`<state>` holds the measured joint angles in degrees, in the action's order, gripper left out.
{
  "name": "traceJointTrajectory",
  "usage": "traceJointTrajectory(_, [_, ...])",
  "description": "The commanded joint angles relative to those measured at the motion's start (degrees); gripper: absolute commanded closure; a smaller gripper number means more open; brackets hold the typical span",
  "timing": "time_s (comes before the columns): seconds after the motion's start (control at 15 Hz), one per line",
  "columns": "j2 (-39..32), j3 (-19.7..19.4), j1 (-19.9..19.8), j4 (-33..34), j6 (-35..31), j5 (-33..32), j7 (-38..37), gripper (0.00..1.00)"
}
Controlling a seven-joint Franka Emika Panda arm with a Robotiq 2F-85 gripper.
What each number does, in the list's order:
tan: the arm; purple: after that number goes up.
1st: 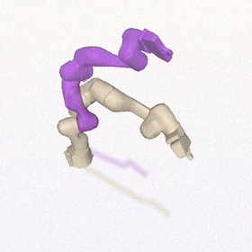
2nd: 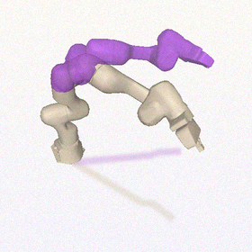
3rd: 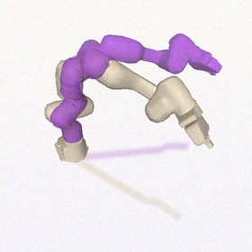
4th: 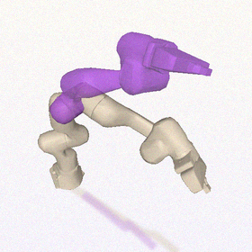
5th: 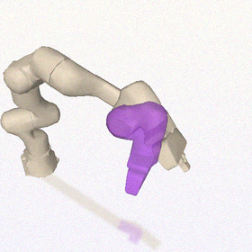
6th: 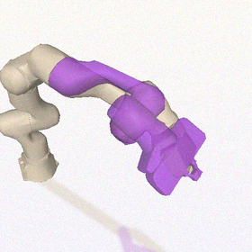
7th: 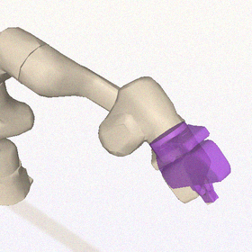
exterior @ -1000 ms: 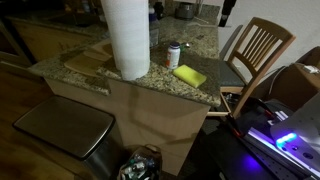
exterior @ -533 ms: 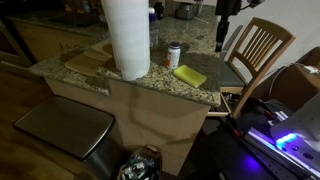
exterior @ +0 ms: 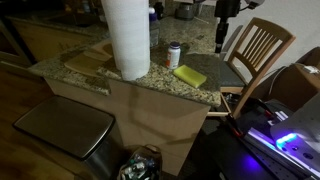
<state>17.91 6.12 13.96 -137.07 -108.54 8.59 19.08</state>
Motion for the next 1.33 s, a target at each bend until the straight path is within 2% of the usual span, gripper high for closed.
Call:
traceJointTrajectory(0.0, [0.1,0.9,-0.9,-0.5,-2.0,-1.9,-2.1,0.97])
traceJointTrajectory(0.4, [-0.1,0.5,-0.5,0.1,-0.6,-1.1,-1.6,0.97])
traceJointTrajectory(0.47, [-0.1,0.5,-0.5,0.1,-0.6,-1.1,-1.6,0.9])
traceJointTrajectory(0.53, [-0.1,0.5,-0.5,0.1,-0.6,-1.1,-1.6,0.97])
traceJointTrajectory(0.73, [9.1,0.9,-0.6,0.6,-0.6,-2.8,-2.8,0.97])
traceJointTrajectory(0.93, [14.8,1.8,-0.3,2.8,-0.9,-5.8,-4.2,0.97])
traceJointTrajectory(1.07, [14.8,2.0,0.2,2.6,-1.3,-6.3,-4.1,0.97])
traceJointTrajectory(1.27, [12.9,2.7,1.1,-2.1,-4.5,-5.0,-4.1,0.97])
